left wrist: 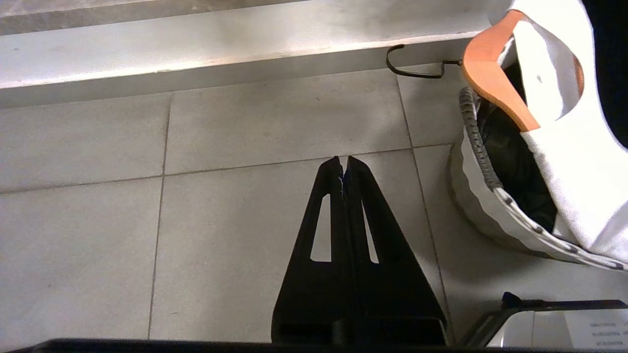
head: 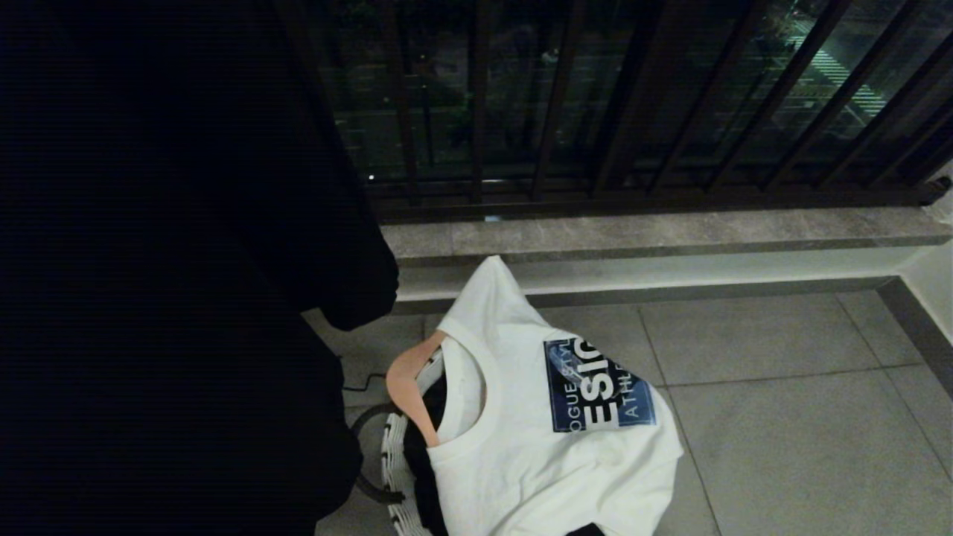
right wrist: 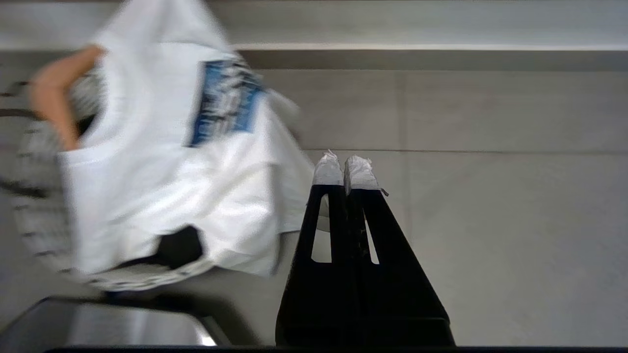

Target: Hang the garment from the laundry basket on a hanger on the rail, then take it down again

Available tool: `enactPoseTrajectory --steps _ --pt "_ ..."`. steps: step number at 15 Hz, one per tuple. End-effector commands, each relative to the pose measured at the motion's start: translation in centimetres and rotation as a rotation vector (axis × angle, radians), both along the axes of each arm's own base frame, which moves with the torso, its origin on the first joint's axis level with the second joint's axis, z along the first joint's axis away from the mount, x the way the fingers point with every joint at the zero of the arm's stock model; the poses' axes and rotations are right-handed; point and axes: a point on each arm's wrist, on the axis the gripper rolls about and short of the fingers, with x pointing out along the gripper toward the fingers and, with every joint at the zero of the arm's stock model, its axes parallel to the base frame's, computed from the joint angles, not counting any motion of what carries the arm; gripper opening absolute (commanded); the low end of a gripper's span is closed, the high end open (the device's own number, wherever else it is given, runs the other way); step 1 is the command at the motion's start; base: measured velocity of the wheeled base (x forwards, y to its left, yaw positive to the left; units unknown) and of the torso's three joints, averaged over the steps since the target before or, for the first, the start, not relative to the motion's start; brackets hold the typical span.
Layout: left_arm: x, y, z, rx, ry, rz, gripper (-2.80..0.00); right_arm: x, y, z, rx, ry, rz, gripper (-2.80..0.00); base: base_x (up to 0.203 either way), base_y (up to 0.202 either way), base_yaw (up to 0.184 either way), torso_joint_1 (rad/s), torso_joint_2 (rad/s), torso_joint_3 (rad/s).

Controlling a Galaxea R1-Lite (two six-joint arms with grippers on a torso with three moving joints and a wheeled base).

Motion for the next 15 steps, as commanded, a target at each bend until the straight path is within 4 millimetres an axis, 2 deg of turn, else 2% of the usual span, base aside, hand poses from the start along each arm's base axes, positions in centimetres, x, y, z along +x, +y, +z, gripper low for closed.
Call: enactPoseTrajectory --steps 1,4,7,10,12,15 --pt "0.0 0.0 -0.1 0.0 0.002 0.0 -2.8 3.8 0.1 3.0 0.008 0.142 0.059 -2.8 0.0 0.0 0.0 0.0 0.0 0.0" --pt "0.0 0.0 -0.1 0.0 0.002 0.0 -2.8 8.1 0.3 5.9 0.014 0.222 0.154 -2.8 0.0 0.0 0.0 0.0 0.0 0.0" --pt "0.0 0.0 -0.1 0.0 0.002 0.0 -2.8 13.1 1.4 6.7 -0.036 0.323 0.272 -2.8 0.0 0.0 0.0 0.0 0.0 0.0" --pt "0.0 0.0 -0.1 0.0 0.002 0.0 -2.8 17.5 4.5 6.6 -0.101 0.404 0.381 -2.8 0.0 0.0 0.0 0.0 0.0 0.0" --pt "0.0 0.0 -0.1 0.0 0.002 0.0 -2.8 19.7 6.9 6.2 -0.136 0.441 0.437 -2.8 0.0 0.0 0.0 0.0 0.0 0.0" --pt "0.0 0.0 0.0 0.0 0.001 0.0 -2.8 22.8 10.1 4.4 -0.178 0.466 0.473 -2.8 0.0 0.0 0.0 0.0 0.0 0.0"
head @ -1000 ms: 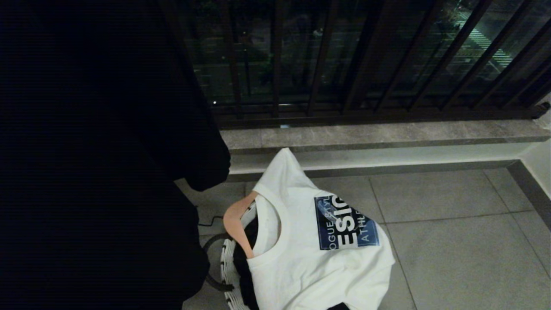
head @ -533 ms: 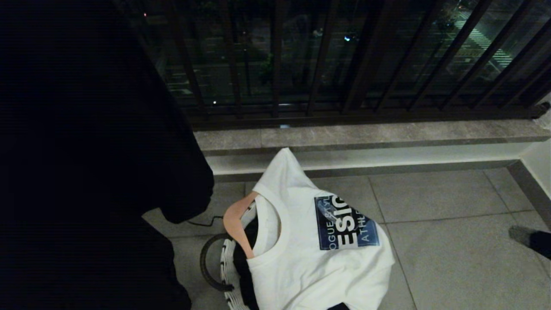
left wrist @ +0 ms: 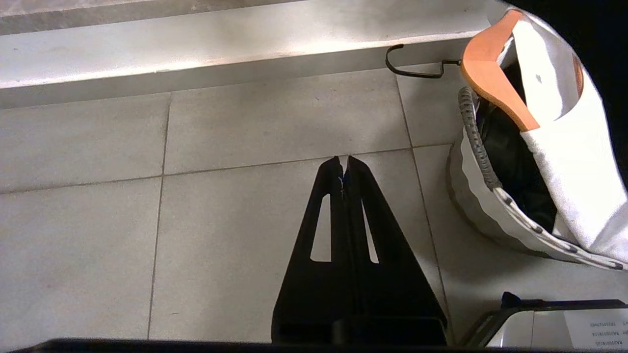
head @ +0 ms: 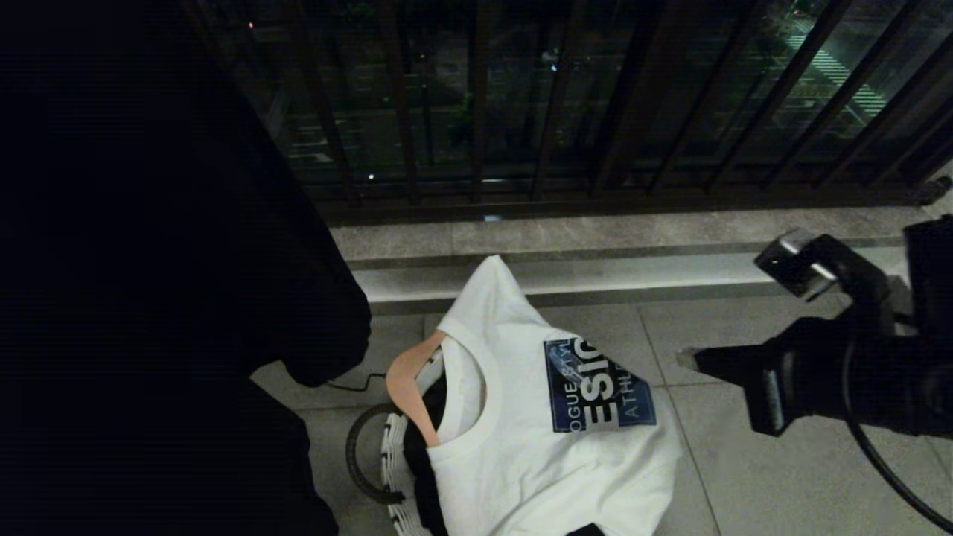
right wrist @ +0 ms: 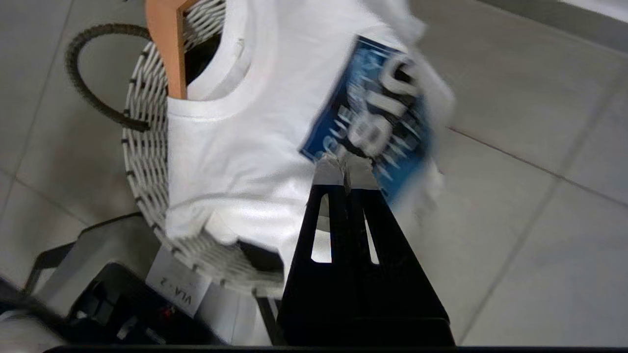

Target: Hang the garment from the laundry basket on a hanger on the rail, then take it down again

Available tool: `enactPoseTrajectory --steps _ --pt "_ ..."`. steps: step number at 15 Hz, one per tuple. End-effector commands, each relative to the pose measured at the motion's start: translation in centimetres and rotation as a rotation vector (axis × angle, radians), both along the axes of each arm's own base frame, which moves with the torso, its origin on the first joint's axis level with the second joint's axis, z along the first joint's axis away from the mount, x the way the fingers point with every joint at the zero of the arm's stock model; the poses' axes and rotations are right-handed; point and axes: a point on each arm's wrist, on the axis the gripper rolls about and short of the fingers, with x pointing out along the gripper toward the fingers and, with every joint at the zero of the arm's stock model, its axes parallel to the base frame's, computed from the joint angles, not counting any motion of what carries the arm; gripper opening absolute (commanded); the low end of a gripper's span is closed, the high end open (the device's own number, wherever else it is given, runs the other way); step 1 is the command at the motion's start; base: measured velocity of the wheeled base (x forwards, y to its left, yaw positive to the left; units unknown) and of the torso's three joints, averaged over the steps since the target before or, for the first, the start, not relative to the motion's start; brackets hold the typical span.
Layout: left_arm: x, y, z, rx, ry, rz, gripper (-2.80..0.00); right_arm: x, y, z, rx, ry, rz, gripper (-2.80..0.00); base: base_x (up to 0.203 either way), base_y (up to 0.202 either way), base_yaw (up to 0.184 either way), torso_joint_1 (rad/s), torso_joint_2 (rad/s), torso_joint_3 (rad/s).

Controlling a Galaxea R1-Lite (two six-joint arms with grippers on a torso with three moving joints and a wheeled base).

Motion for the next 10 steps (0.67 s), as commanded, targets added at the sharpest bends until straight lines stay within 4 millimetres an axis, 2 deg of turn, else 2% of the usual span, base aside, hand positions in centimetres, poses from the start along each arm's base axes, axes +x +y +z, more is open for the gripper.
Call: enactPoseTrajectory --steps 1,4,7,10 --pt "0.0 0.0 -0.1 0.0 0.002 0.0 -2.8 3.5 3.3 -3.2 -0.054 0.085 0.048 -2.8 0.0 0.0 0.0 0.0 0.0 0.0" --pt "0.0 0.0 -0.1 0.0 0.002 0.0 -2.8 5.6 7.4 -4.7 -0.079 0.075 0.099 -2.8 0.0 0.0 0.0 0.0 0.0 0.0" --pt "0.0 0.0 -0.1 0.0 0.002 0.0 -2.8 5.6 11.4 -5.5 -0.113 0.063 0.154 -2.8 0.0 0.0 0.0 0.0 0.0 0.0" --pt "0.0 0.0 -0.1 0.0 0.002 0.0 -2.8 5.7 14.4 -7.2 -0.158 0.077 0.184 -2.8 0.0 0.0 0.0 0.0 0.0 0.0"
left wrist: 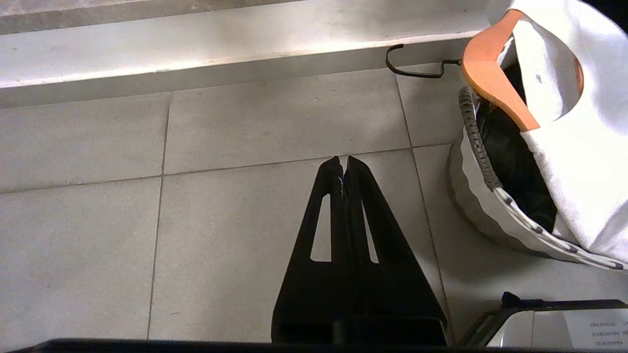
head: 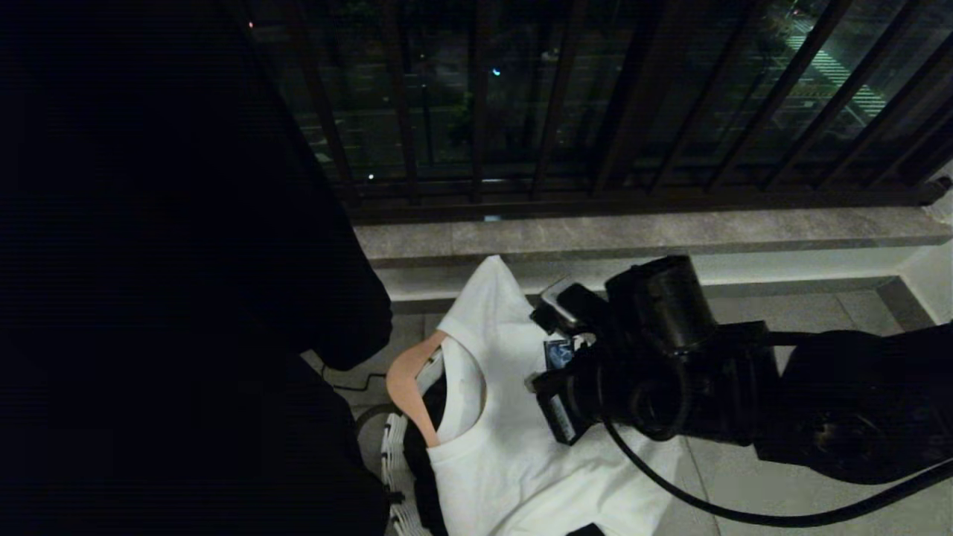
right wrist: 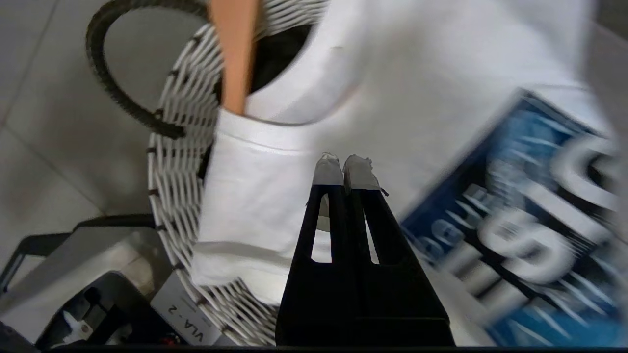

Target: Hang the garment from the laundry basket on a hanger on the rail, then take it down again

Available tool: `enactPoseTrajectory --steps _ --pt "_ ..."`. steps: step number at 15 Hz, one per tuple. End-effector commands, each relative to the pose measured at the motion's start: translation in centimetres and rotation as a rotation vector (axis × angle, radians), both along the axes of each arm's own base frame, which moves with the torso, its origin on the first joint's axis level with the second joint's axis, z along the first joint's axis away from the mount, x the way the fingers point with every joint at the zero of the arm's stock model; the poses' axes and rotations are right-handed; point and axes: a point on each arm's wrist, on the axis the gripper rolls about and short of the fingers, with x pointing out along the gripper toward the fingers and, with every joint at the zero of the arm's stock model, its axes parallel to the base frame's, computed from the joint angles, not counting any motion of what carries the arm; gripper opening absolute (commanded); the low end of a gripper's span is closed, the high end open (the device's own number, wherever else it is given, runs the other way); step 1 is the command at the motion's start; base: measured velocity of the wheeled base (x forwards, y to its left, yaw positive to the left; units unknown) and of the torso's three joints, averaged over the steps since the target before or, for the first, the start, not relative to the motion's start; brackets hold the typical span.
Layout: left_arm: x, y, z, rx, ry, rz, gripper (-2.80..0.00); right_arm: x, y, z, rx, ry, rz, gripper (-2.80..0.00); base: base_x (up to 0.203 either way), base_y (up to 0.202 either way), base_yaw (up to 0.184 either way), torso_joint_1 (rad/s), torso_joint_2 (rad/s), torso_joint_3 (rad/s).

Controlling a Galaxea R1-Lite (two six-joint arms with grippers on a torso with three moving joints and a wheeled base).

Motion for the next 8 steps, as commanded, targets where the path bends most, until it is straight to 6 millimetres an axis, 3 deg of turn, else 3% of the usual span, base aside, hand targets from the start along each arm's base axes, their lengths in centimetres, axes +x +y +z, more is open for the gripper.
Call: enactPoseTrajectory --steps 1,8 --pt "0.0 0.0 -0.1 0.0 0.002 0.0 -2.8 0.6 2.8 -2.5 -0.046 0.032 0.029 -2.8 0.0 0.0 0.0 0.0 0.0 0.0" --pt "0.0 0.0 -0.1 0.0 0.002 0.0 -2.8 0.5 9.4 -6.8 -0.124 -0.009 0.046 -2.8 0.0 0.0 0.0 0.0 0.0 0.0"
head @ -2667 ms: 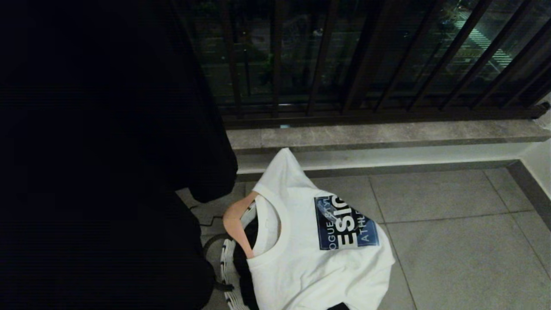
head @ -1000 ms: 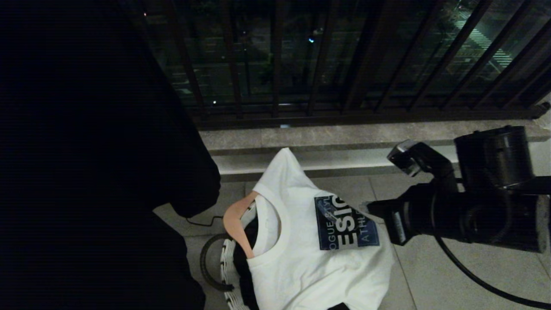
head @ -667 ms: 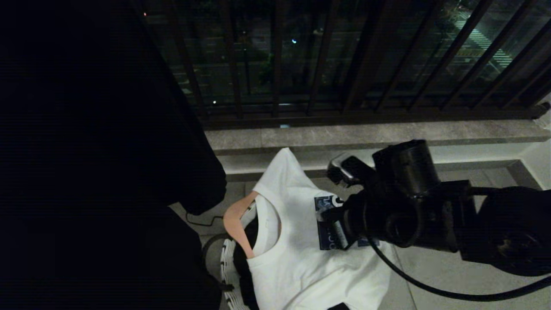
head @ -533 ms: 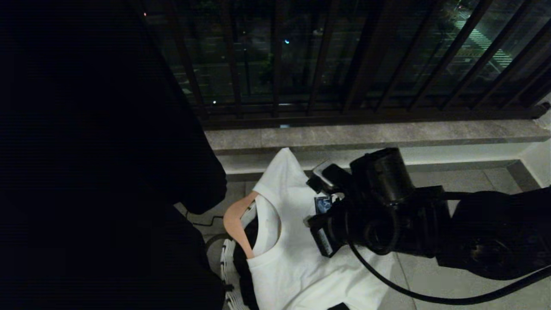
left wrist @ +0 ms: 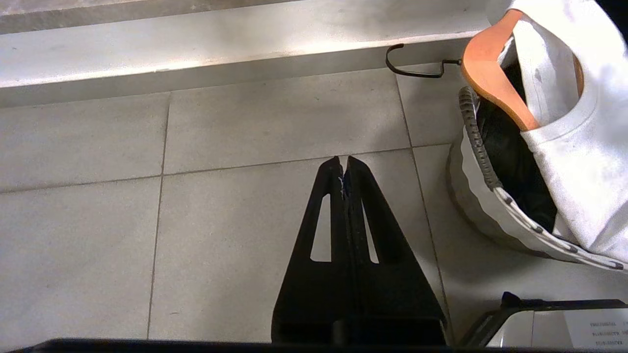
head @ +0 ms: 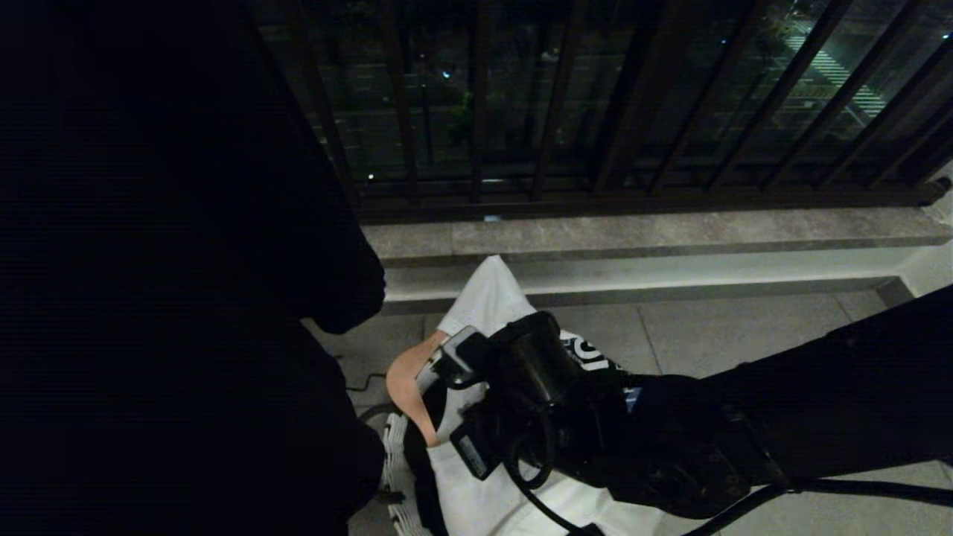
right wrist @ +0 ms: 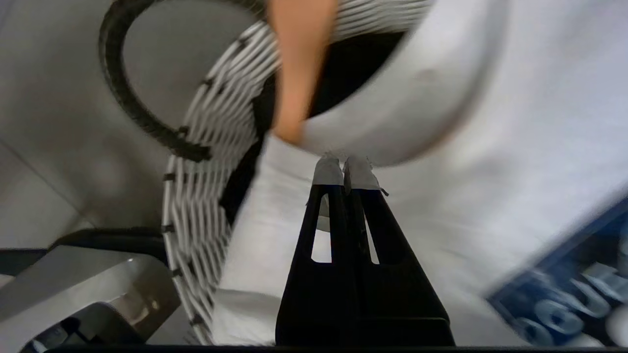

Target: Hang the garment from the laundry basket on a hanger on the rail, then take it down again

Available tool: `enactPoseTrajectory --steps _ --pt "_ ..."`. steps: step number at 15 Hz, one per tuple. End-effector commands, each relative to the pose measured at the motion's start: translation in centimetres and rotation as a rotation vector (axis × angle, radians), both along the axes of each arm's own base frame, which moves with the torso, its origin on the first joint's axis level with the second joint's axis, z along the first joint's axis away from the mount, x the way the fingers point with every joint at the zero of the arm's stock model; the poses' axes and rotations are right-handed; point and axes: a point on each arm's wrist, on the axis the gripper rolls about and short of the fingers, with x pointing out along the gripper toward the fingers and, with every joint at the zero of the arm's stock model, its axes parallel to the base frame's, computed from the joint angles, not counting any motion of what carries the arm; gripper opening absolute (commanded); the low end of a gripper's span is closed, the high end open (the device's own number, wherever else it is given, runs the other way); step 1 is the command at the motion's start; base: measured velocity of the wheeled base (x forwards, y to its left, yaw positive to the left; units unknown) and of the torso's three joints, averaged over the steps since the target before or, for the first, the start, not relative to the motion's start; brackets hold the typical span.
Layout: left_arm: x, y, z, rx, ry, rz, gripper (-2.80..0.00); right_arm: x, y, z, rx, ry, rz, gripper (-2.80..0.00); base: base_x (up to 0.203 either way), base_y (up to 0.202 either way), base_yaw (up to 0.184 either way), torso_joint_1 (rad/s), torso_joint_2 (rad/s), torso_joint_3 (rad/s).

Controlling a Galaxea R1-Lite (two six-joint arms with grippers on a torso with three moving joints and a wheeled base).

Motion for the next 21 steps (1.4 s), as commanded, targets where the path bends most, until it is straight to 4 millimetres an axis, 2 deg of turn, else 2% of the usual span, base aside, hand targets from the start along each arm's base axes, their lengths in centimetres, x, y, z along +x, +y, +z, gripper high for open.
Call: enactPoseTrajectory --steps 1,8,9,12,16,21 --pt "0.0 0.0 -0.1 0.0 0.002 0.001 -2.8 0.4 2.0 -2.4 -0.047 0.012 0.014 -2.8 0.0 0.0 0.0 0.0 0.0 0.0" --pt "0.0 0.0 -0.1 0.0 0.002 0.001 -2.8 2.8 5.4 -4.5 -0.147 -0.067 0.097 -2.8 0.0 0.0 0.0 0.0 0.0 0.0" --pt "0.0 0.0 -0.1 0.0 0.002 0.001 -2.8 2.7 5.4 -4.4 -0.149 -0.07 0.097 0.0 0.0 0.0 0.0 0.0 0.0 0.0" --pt "0.0 0.0 -0.1 0.0 0.002 0.001 -2.8 2.7 5.8 -4.7 -0.167 -0.078 0.1 0.0 0.0 0.0 0.0 0.0 0.0 0.0" --pt "0.0 0.0 0.0 0.0 0.001 0.001 -2.8 3.7 7.1 -5.2 -0.162 -0.102 0.103 0.0 0.0 0.0 0.0 0.0 0.0 0.0" --pt "0.0 0.0 -0.1 0.0 0.002 0.001 -2.8 4.8 7.8 -6.8 -0.191 -0.092 0.101 0.0 0.0 0.0 0.0 0.0 0.0 0.0"
